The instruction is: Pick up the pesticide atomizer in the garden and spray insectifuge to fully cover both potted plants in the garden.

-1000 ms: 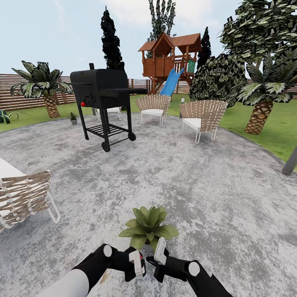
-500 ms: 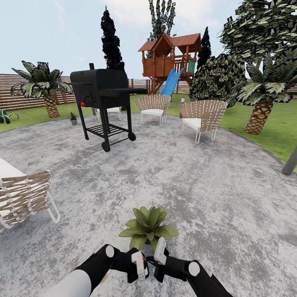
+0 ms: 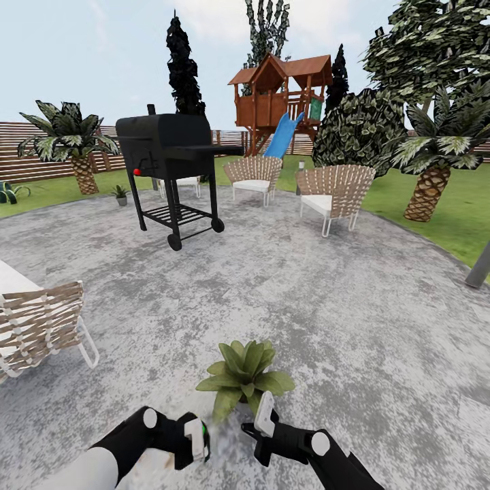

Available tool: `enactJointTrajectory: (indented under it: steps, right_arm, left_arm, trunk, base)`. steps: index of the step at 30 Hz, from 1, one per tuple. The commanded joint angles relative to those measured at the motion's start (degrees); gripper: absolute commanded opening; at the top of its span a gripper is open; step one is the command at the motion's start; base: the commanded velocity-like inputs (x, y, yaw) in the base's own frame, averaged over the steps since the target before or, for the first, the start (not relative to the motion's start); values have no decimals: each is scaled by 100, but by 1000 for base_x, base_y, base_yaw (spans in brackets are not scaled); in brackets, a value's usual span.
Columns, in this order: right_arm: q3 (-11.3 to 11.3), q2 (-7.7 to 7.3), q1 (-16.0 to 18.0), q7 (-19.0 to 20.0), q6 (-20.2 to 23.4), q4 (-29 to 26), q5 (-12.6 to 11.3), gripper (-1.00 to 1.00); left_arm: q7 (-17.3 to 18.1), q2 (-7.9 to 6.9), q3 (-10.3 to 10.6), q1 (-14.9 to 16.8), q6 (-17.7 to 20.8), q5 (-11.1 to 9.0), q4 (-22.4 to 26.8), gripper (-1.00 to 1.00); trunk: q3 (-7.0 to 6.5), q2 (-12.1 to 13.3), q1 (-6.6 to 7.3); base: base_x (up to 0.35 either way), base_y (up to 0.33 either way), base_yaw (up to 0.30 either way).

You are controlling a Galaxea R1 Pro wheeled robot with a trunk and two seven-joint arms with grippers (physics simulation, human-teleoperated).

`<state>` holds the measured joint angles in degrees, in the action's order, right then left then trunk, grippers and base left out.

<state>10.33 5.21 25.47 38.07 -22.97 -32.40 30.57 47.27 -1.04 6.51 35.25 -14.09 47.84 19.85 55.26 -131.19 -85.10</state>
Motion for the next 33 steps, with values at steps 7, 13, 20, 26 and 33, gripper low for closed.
enactJointTrajectory:
  steps: [7,13,20,26,33]
  right_arm:
    - [-13,-34,2,-10,-32,5,63,-100]
    - [-22,-121,2,-10,-32,27,63,100]
    - [-71,-154,2,-191,-32,53,53,100]
    - [-136,-624,-6,-2268,-48,1189,-9,100]
    - [-601,-789,-23,-4319,-134,2888,-34,100]
  left_arm:
    - [-7,-534,5,-2,-206,-12,1,-100]
    - [-7,-875,-1,-10,-234,-31,0,-100]
    - [-65,-1027,-57,-14,-212,-68,-4,-100]
    - [-412,-953,-914,-10,-133,-743,1,-100]
    - [-966,-732,-1491,-10,533,-1154,1,-100]
  trunk:
    - [5,-2,1]
    - [5,-2,1]
    - [5,-2,1]
    - [5,-2,1]
    - [5,-2,1]
  base:
    - [0,0,0]
    - [0,0,0]
    - [0,0,0]
    - [0,0,0]
    - [0,0,0]
